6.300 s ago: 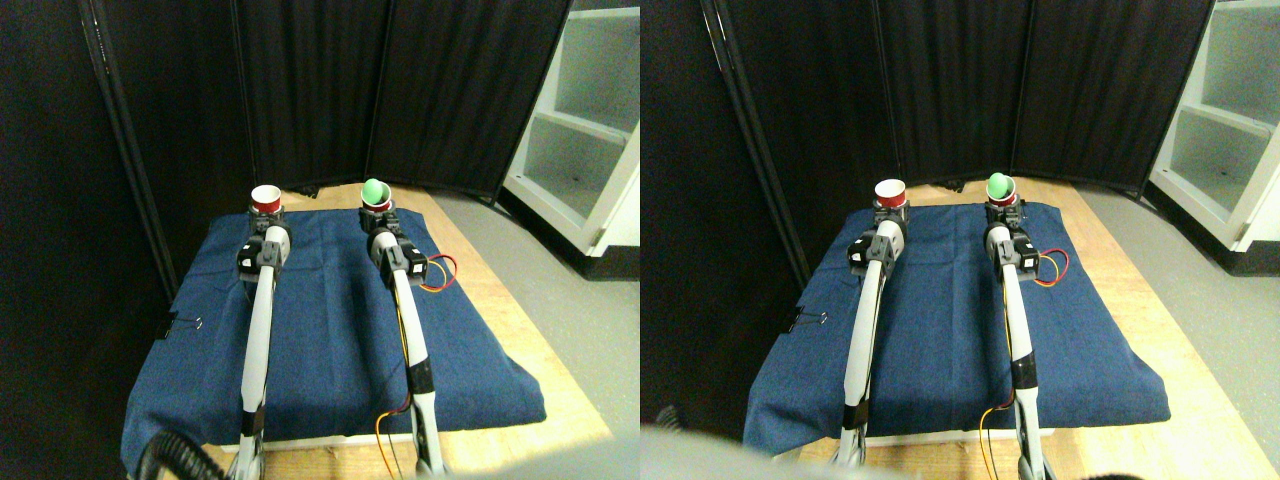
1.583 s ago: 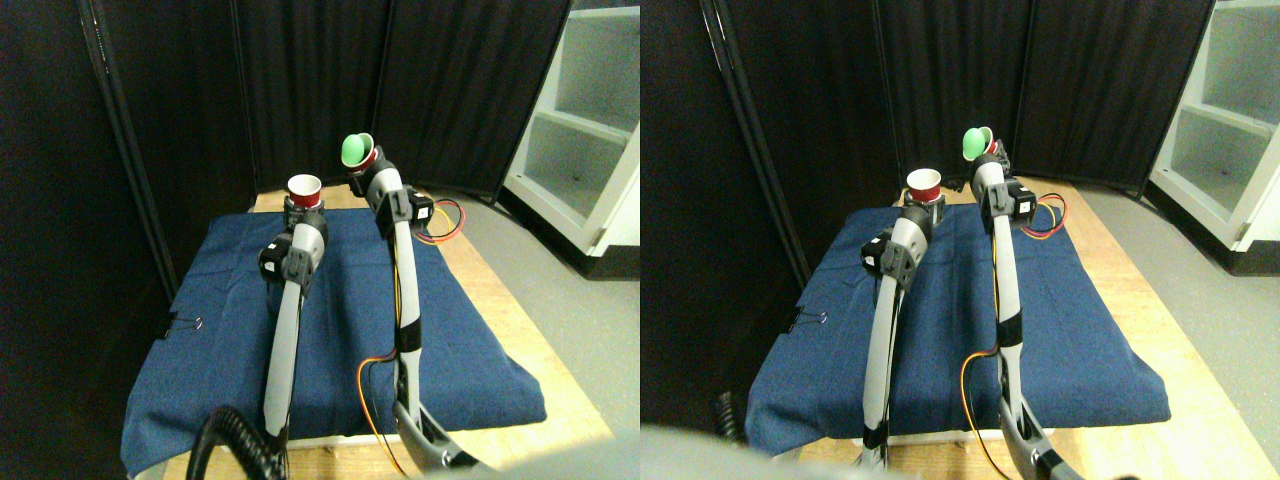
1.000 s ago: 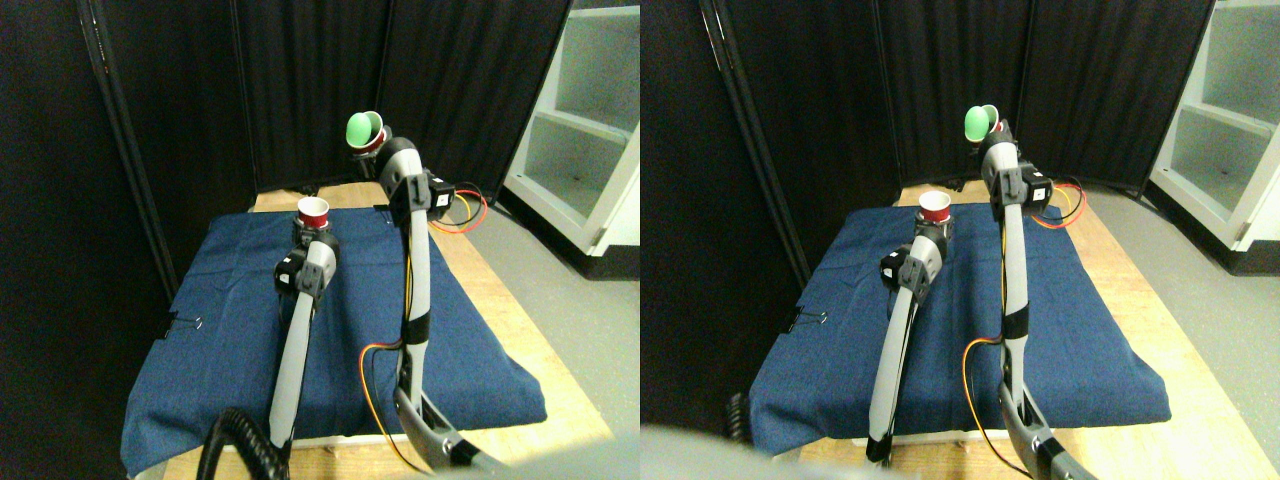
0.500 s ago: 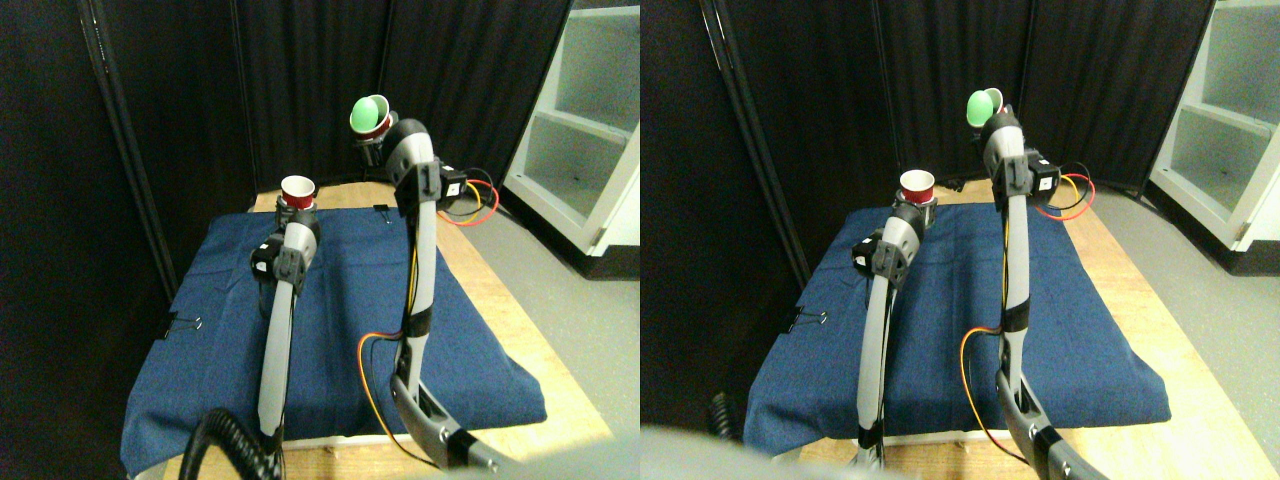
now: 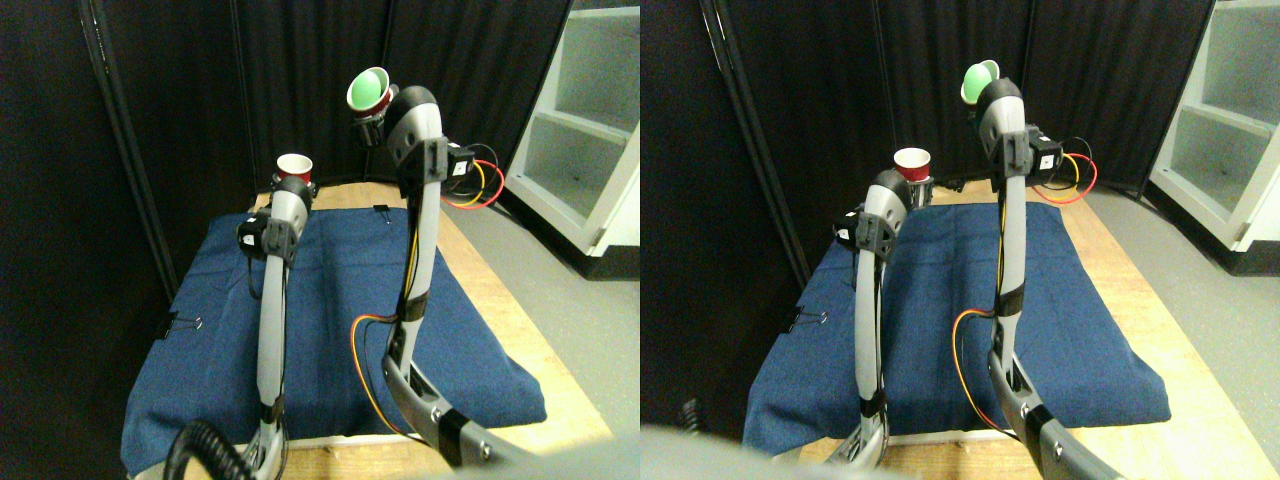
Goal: Pour (bimanual)
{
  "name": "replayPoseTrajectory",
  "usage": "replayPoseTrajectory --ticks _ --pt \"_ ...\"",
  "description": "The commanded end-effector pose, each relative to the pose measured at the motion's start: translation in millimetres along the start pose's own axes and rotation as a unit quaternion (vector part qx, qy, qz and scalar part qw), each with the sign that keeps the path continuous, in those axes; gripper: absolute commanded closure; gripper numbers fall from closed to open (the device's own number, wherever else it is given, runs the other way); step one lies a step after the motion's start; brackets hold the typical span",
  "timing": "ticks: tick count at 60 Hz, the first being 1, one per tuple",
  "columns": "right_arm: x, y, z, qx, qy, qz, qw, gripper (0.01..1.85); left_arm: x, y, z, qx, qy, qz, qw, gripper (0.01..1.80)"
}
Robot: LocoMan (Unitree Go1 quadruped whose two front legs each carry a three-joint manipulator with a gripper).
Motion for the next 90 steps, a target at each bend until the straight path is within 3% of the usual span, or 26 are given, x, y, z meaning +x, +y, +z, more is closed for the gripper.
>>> replayPoseTrajectory --ticks 1,18,33,49,63,90 --pt "4.8 1.4 -4.6 0.001 -0.003 0.000 1.000 1.53 -3.0 -5.0 -7.9 -0.008 0.004 -0.019 1.000 1.48" --pt "9.9 -6.5 -10.3 -0.022 0.017 -0.004 1.000 1.53 1.9 7.0 -25.3 -0.017 0.010 -0.012 1.000 1.48" --pt "12.6 -16.2 -15.3 -0.049 0.035 -0.007 0.998 1.53 6.2 11.9 -32.0 -0.034 0.009 -0.004 0.999 1.48" --pt "18.4 -18.0 -19.5 -0.119 0.056 -0.005 0.991 1.53 11.8 11.8 -30.5 -0.033 0.009 -0.003 0.999 1.48" --pt "23.9 -18.0 -24.8 -0.114 0.062 -0.013 0.991 1.53 9.9 10.5 -35.0 -0.029 0.009 0.002 1.000 1.48" --pt "23.4 -13.3 -22.4 -0.162 0.084 0.000 0.983 1.53 13.0 11.0 -30.1 -0.041 0.010 0.003 0.999 1.48"
